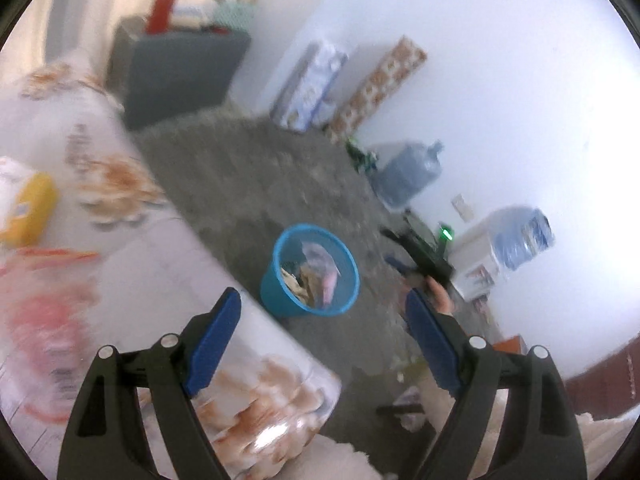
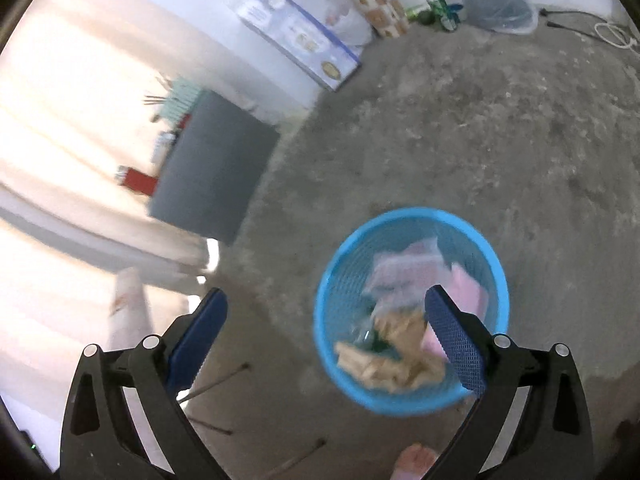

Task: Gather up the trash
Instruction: 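Move both tools back over the table toward the medicine box and zip bag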

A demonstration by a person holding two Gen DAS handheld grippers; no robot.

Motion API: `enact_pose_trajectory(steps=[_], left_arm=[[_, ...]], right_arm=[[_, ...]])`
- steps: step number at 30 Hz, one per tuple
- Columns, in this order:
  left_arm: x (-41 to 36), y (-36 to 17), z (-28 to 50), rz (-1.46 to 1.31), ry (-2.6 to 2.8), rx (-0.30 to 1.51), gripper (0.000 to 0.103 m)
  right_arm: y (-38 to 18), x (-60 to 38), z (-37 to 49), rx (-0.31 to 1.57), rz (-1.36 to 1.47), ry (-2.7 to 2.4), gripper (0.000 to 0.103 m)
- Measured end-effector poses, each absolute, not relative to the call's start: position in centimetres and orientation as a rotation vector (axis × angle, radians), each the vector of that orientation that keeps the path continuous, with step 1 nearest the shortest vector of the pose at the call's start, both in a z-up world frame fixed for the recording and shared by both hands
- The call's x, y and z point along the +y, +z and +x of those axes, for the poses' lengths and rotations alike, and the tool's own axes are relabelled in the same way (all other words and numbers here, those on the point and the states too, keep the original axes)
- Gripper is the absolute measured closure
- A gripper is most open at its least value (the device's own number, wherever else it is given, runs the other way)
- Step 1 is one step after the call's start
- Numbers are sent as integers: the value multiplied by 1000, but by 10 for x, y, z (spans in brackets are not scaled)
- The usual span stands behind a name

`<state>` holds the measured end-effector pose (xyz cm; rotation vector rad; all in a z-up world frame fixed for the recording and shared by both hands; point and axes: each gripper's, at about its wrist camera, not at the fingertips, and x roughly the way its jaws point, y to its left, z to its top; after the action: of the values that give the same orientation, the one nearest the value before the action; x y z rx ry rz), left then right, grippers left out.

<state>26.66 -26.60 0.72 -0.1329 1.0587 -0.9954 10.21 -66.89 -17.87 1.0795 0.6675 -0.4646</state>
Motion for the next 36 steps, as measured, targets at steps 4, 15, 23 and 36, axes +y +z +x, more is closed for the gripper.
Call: enact_pose_trajectory(steps=[4,15,23,36], left_arm=[[-204,6,258,-158,-895,988,21],[-64,-17,231,-258,-585,945,21],[-16,-39,217,-287,-420,956,21],[22,-44,202,-339,-382,974,21]], right_arm=[[-156,-614,66,681,1070,-399,8],[-90,-441,85,848,835,-137,8],[-44,-320,173,924,657,87,8],[-72,-194,315,1111,330,41,8]])
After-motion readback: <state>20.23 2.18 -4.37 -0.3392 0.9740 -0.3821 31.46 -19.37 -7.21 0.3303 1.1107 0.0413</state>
